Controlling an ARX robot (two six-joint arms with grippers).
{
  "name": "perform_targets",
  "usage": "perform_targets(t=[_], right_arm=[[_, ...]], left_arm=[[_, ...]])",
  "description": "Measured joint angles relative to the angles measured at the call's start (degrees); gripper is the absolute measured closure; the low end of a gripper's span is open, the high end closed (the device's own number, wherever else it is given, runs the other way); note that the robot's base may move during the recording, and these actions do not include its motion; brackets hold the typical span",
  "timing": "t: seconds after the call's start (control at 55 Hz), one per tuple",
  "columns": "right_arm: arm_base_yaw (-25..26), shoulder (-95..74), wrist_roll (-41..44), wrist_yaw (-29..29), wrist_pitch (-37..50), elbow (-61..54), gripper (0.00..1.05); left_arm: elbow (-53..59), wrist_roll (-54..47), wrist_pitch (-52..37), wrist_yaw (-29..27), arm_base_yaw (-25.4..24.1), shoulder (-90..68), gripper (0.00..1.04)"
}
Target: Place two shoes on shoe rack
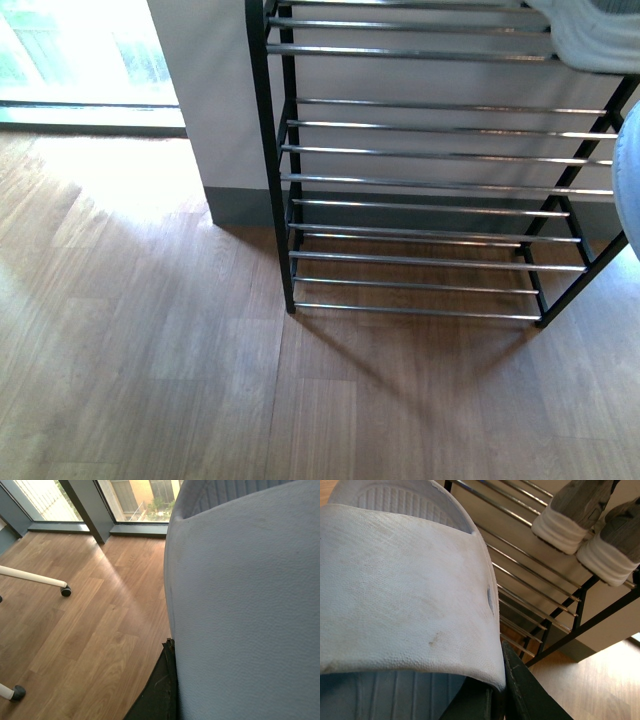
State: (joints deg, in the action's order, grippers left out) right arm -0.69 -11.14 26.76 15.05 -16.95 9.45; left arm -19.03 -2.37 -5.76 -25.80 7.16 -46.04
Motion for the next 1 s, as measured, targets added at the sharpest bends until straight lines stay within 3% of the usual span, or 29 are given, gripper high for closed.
perform_targets(t=[0.999], right_arm=[[0.0, 0.0, 0.0, 0.1, 0.0, 0.0, 1.03]], left_arm=[[0.0, 0.0, 0.0, 0.0, 0.1, 0.2, 1.03]])
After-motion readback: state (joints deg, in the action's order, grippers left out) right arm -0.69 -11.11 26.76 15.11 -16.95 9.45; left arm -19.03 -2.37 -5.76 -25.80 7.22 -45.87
